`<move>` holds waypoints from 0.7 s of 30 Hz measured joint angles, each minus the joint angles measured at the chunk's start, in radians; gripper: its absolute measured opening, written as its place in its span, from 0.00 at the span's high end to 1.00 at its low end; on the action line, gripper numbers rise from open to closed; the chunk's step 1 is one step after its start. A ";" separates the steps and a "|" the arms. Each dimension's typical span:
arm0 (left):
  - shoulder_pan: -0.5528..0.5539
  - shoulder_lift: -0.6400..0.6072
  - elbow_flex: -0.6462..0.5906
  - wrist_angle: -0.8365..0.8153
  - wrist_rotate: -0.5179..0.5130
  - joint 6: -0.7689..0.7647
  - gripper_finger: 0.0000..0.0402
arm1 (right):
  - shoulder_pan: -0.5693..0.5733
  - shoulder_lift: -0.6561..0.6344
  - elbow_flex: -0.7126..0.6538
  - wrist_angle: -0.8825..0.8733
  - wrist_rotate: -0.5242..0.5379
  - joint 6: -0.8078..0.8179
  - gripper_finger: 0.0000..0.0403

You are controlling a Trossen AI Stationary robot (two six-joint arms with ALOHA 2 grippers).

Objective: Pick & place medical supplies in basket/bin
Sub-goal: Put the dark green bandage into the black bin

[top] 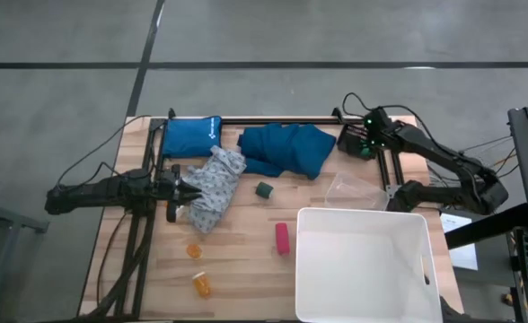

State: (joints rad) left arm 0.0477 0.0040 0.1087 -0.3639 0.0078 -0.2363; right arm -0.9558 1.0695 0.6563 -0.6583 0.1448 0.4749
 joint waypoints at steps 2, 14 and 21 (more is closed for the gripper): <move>0.000 0.000 0.000 0.000 0.000 0.000 0.78 | 0.000 -0.029 0.000 0.007 -0.013 0.000 0.25; 0.000 0.000 0.000 0.000 0.000 0.000 0.78 | 0.000 -0.202 0.034 0.034 -0.074 -0.015 0.24; 0.000 0.000 0.000 0.000 0.000 0.000 0.78 | 0.010 -0.259 0.038 0.204 -0.190 -0.015 0.26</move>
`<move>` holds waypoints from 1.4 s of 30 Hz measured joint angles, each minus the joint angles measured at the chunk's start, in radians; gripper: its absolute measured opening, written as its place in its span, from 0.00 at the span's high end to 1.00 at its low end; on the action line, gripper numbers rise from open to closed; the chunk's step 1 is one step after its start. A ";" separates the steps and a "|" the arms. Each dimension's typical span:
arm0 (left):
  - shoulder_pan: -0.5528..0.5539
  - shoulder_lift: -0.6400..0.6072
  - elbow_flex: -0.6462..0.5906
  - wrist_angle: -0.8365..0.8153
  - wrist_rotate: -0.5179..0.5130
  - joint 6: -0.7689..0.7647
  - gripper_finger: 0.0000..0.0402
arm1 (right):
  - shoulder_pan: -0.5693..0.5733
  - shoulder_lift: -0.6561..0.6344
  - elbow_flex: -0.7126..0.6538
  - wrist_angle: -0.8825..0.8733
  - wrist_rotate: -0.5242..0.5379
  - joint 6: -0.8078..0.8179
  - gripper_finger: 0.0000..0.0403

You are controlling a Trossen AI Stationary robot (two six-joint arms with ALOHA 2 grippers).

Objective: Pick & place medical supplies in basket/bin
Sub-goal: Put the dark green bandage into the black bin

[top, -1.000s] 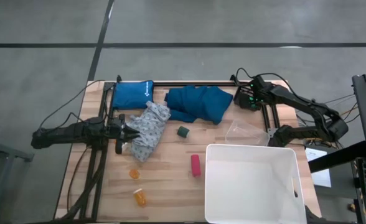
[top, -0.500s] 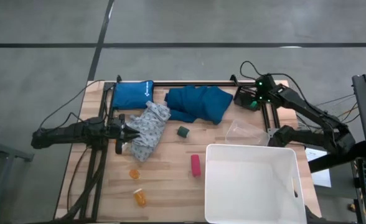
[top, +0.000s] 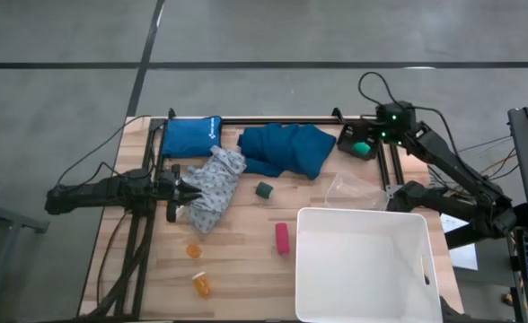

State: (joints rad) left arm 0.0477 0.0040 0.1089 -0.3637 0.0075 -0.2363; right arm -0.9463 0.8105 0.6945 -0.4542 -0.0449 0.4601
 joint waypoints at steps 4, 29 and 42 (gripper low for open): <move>0.000 0.000 0.000 0.000 0.000 0.000 0.78 | 0.020 0.010 0.000 0.106 -0.121 -0.008 0.28; 0.000 0.000 0.000 0.000 0.000 0.000 0.78 | 0.530 0.247 0.018 0.407 -0.131 0.005 0.25; 0.000 0.000 0.000 0.000 0.000 0.000 0.78 | 0.664 0.650 0.302 0.377 -0.113 -0.072 0.26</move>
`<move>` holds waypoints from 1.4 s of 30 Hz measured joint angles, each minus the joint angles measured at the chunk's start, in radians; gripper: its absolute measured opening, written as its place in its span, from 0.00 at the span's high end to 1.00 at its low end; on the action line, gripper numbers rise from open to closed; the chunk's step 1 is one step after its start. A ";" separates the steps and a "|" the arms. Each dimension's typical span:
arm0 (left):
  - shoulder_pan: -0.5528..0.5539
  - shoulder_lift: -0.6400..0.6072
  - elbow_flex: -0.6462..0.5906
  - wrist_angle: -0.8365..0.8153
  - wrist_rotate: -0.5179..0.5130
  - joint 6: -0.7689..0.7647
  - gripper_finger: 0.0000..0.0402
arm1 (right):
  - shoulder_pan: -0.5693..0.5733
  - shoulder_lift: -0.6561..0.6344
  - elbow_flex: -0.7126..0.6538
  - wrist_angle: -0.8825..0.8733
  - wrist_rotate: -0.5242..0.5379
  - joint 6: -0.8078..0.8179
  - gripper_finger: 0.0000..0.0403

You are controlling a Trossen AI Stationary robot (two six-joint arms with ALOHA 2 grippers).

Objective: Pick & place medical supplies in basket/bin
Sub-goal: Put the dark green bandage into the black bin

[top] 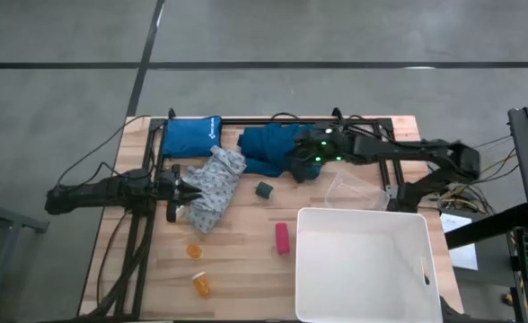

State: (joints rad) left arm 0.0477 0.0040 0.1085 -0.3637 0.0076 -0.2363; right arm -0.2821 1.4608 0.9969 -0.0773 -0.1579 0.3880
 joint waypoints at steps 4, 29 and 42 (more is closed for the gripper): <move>0.000 0.000 0.000 0.000 0.000 0.000 0.78 | 0.026 0.105 0.138 -0.154 0.003 -0.048 0.25; 0.000 0.000 0.000 0.000 0.000 0.000 0.78 | 0.148 0.526 0.550 -0.574 0.068 0.020 0.18; 0.000 0.000 0.000 0.000 0.000 0.000 0.78 | 0.154 0.553 0.538 -0.571 0.188 -0.004 0.19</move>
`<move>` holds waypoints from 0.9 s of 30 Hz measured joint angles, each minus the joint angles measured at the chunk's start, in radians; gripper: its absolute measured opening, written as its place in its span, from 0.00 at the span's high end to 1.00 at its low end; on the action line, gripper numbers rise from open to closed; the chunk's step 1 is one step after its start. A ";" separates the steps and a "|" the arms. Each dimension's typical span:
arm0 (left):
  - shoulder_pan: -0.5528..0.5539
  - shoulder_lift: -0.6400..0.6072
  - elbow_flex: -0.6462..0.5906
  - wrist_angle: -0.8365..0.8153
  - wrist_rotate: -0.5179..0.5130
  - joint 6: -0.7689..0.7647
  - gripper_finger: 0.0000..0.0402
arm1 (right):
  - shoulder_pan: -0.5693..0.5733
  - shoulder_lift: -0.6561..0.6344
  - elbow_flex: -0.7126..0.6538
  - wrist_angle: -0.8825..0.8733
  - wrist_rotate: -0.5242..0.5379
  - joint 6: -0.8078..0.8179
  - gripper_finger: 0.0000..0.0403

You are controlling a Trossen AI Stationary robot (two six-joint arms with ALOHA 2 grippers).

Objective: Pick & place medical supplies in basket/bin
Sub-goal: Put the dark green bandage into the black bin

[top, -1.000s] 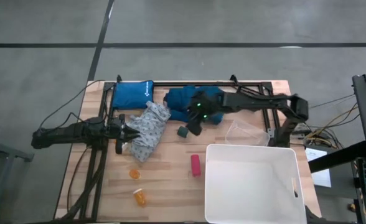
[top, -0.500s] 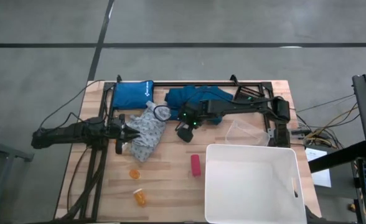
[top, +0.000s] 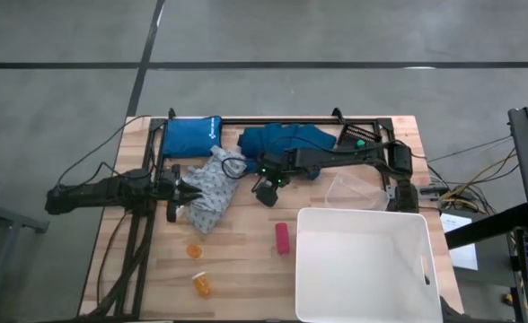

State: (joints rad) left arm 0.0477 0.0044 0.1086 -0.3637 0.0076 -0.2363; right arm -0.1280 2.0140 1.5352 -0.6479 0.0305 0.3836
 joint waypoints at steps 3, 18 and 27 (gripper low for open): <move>0.000 0.000 0.000 0.000 0.000 0.000 0.78 | 0.000 0.012 -0.001 0.003 0.003 0.001 0.19; 0.000 0.000 0.000 0.000 0.000 0.000 0.78 | 0.006 0.102 -0.002 0.050 -0.003 0.001 0.19; 0.000 0.000 0.000 0.000 0.000 0.000 0.78 | 0.006 0.118 -0.002 0.056 -0.004 0.007 0.19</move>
State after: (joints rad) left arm 0.0476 0.0044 0.1088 -0.3637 0.0076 -0.2363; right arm -0.1223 2.1323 1.5330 -0.5924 0.0265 0.3907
